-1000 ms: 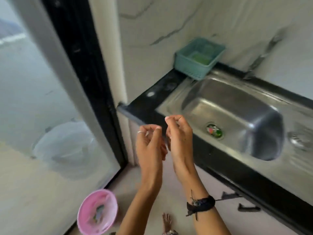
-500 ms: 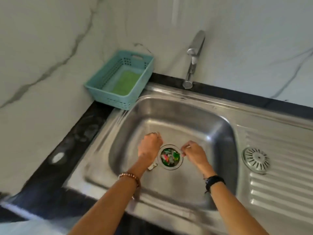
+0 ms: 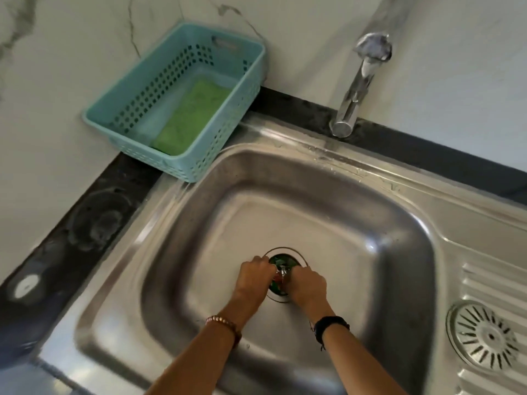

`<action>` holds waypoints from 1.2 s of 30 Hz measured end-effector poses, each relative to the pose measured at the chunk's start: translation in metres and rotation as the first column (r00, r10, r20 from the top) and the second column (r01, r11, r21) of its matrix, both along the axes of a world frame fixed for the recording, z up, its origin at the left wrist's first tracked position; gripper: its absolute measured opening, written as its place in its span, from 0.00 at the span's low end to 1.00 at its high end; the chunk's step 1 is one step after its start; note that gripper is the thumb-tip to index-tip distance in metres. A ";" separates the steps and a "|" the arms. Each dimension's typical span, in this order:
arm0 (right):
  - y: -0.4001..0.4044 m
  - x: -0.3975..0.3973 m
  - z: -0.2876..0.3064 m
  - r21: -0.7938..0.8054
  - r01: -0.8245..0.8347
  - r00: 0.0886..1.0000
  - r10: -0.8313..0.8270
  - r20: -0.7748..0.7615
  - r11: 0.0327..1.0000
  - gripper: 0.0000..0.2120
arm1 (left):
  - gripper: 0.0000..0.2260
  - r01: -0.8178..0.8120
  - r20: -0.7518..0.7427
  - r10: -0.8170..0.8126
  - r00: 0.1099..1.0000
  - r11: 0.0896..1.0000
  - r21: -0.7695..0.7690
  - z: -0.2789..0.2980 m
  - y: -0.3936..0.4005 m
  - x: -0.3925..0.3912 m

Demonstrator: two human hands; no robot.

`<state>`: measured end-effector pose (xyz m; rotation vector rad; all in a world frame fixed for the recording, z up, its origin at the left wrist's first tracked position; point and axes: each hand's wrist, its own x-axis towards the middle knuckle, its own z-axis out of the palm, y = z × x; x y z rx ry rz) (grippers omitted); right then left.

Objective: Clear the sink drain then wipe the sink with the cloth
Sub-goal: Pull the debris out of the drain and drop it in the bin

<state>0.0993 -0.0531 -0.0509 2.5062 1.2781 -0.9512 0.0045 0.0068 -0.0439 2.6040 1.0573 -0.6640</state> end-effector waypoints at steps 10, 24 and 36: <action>0.001 -0.018 -0.002 0.091 0.111 0.990 -0.103 -0.094 0.990 0.17 | 0.09 -0.475 0.164 0.503 0.849 0.861 -0.182 0.020 0.006 -0.015; -0.010 0.002 0.022 0.265 0.520 0.836 -0.420 -0.352 0.812 0.06 | 0.09 -0.650 0.165 0.732 0.661 0.669 -0.361 0.052 -0.005 -0.026; 0.010 -0.027 0.003 0.205 0.477 0.841 -0.375 -0.390 0.855 0.08 | 0.08 -0.704 0.180 0.835 0.519 0.538 -0.463 0.069 -0.004 -0.040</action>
